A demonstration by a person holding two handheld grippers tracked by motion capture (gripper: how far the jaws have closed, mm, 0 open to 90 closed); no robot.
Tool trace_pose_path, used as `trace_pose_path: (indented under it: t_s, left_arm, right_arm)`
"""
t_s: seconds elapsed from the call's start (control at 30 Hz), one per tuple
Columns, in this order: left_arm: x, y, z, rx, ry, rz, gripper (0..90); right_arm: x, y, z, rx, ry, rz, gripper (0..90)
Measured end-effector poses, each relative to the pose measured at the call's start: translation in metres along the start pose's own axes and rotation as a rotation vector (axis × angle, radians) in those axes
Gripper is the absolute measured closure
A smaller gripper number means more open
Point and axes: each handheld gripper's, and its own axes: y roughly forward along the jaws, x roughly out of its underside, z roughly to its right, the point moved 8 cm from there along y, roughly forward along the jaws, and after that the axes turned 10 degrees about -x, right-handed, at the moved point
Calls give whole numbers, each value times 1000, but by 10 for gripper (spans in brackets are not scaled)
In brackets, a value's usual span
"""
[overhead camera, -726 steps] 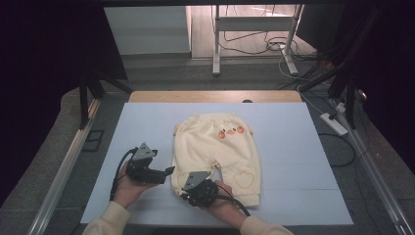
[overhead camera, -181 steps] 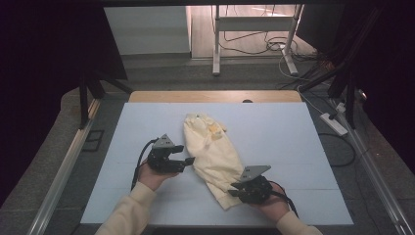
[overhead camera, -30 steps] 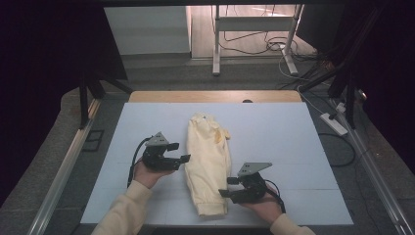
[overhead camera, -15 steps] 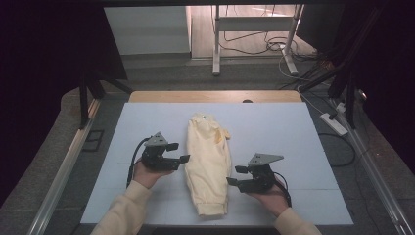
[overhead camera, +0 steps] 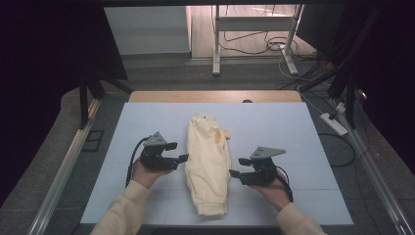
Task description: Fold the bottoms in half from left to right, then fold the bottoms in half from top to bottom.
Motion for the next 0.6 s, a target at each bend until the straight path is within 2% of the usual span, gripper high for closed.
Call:
trace_pose_path:
  t_s: [0.27, 0.6]
  left_arm:
    - [-1, 2, 2, 1, 8, -3, 289]
    - [-4, 8, 1, 1, 17, -6, 290]
  right_arm:
    - [-12, 5, 9, 13, -23, 4, 387]
    - [-21, 13, 18, 23, -30, 2, 387]
